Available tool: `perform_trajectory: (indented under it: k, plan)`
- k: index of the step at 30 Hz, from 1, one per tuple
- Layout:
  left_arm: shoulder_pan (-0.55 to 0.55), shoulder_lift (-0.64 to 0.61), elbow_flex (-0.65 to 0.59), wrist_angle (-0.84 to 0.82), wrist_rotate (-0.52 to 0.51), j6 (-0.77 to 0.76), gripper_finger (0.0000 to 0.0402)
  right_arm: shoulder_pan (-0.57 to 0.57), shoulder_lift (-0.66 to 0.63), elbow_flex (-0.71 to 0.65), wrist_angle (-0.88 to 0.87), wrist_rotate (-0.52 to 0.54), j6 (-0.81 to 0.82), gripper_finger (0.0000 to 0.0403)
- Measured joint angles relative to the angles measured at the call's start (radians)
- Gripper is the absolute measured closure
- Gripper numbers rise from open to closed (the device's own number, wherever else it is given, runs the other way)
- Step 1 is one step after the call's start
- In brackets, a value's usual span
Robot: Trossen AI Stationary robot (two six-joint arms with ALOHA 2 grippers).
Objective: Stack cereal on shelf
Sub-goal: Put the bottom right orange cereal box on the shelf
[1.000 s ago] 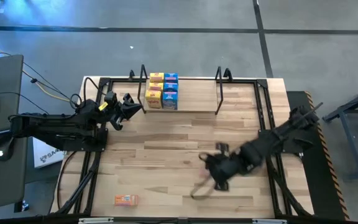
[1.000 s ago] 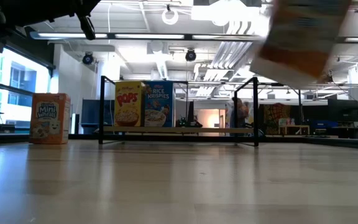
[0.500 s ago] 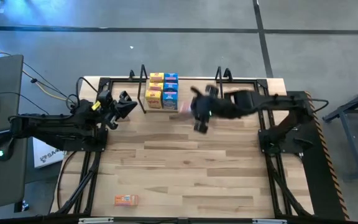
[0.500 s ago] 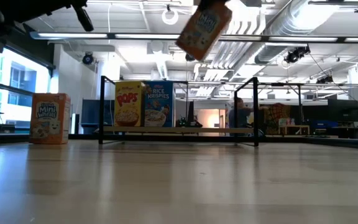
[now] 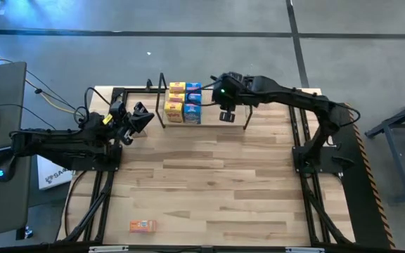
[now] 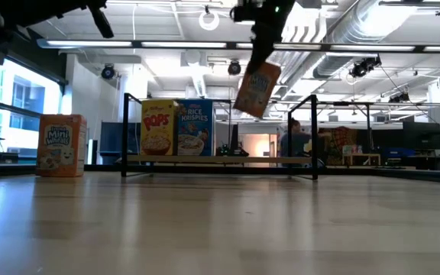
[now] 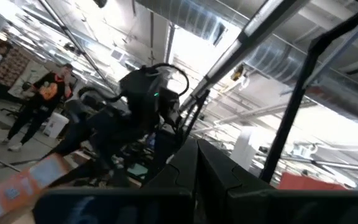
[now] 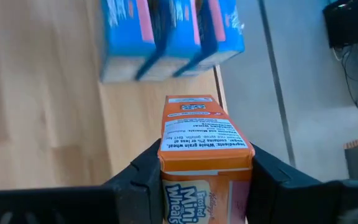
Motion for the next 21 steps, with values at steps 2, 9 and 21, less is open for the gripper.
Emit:
perform_trajectory:
  k: [2, 9, 21]
  plan:
    - [0.000, 0.000, 0.000, 0.000, -0.027, 0.000, 0.0401, -0.024, 0.031, 0.000, 0.013, -0.004, -0.055, 0.0274]
    - [0.000, 0.000, 0.000, 0.000, -0.109, 0.002, 0.0401, -0.074, 0.124, 0.000, 0.069, -0.090, -0.115, 0.0274]
    - [0.000, 0.000, 0.000, 0.000, -0.110, 0.003, 0.0401, -0.130, 0.201, 0.000, 0.131, -0.093, -0.139, 0.0274]
